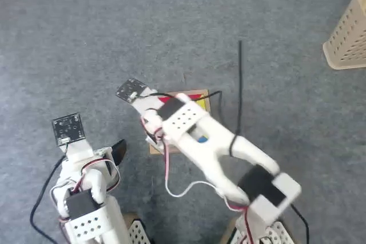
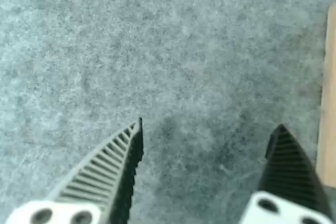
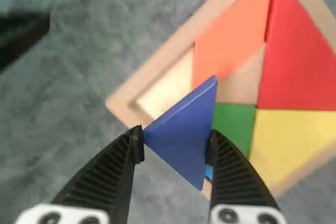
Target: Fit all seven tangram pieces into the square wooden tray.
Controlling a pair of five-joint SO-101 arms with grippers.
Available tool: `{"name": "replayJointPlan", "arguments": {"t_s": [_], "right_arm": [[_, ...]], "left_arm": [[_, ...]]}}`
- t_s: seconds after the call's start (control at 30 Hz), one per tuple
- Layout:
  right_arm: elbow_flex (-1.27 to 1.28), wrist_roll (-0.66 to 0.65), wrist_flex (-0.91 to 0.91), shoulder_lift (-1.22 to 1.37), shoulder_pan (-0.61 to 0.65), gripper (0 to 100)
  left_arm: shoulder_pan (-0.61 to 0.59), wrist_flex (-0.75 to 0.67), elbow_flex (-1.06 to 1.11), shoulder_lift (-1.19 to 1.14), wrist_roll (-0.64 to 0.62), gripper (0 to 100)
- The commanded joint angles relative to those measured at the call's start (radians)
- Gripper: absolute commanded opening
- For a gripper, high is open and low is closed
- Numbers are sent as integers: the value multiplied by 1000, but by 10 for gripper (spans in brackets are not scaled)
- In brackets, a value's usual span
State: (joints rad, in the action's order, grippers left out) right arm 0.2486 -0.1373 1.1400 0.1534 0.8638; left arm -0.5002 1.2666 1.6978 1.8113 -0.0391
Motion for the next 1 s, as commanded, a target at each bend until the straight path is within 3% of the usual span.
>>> {"name": "replayJointPlan", "arguments": {"t_s": [0.0,0.7,0.97], "right_arm": [[-133,87,12,59,27,91],[-149,123,-2,85,84,98],[-146,115,13,87,84,178]], "left_arm": [[2,-2,-13,12,2,354],[2,-2,-13,12,2,354],[2,-2,-13,12,2,354]]}}
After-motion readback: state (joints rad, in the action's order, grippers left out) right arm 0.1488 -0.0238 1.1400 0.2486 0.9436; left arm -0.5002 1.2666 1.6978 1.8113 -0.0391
